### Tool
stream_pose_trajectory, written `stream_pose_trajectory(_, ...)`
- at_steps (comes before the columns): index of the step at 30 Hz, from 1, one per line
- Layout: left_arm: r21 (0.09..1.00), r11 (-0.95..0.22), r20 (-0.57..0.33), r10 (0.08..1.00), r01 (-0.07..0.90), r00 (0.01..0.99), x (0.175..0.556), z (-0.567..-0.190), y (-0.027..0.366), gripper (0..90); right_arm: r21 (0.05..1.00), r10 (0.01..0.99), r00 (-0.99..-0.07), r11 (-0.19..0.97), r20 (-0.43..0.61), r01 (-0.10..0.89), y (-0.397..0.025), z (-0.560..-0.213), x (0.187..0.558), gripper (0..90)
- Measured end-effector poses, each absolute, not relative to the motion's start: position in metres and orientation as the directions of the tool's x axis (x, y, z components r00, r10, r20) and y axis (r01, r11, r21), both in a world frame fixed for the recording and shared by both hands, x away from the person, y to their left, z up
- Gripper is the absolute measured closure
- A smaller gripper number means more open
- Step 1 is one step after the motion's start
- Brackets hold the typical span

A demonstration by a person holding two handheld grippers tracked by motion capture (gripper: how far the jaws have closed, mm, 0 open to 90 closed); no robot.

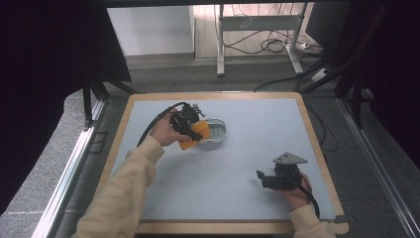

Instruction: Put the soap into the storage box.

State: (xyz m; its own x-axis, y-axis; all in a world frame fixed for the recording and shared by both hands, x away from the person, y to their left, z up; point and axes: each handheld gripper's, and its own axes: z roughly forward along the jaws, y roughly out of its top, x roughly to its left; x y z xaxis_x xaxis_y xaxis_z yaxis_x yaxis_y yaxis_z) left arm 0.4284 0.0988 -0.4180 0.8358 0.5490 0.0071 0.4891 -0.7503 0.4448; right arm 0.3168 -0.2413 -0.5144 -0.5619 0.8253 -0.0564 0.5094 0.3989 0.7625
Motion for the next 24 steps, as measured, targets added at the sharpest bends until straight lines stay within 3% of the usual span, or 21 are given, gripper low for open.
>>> stream_pose_trajectory(24, 0.448, -0.786, 0.040, 0.493, 0.426, 0.869, 0.451, -0.414, 0.082, 61.8, 0.767, 0.823, -0.565, 0.398, -0.057, 0.503, -0.242, -0.513, 0.316, 15.6)
